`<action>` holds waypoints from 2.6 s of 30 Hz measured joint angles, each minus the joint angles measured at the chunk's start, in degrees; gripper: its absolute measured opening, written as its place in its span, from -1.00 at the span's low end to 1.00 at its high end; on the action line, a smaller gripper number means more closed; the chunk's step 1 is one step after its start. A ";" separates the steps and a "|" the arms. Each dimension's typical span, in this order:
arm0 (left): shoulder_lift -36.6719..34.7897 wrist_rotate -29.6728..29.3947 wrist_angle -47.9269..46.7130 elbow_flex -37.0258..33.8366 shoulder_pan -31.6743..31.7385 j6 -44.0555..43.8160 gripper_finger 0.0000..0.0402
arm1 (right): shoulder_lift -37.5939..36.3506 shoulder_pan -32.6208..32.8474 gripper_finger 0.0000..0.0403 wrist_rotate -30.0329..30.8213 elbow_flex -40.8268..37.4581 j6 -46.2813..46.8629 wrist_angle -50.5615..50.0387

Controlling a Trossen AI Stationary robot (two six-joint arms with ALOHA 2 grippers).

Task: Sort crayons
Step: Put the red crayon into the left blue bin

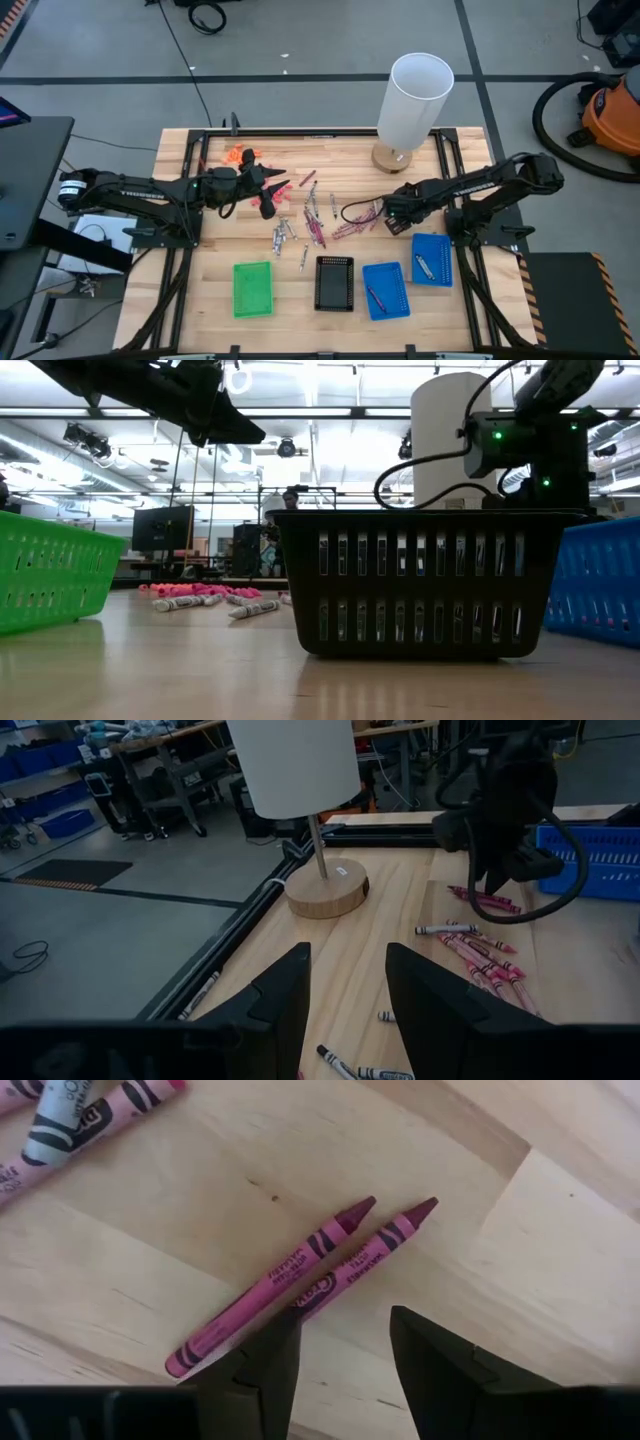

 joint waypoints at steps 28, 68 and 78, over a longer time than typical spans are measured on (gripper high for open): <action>0.00 0.00 -0.13 0.01 0.02 -0.52 -0.28 | -1.90 -0.07 -0.18 1.66 -0.78 0.92 2.33; 0.00 0.00 -0.76 0.01 0.01 -0.61 -0.28 | -2.40 0.11 -0.18 2.60 -0.16 0.93 2.16; 0.00 0.00 -0.81 0.01 0.02 -0.61 -0.28 | -2.43 0.11 -0.18 3.79 -0.96 1.04 0.86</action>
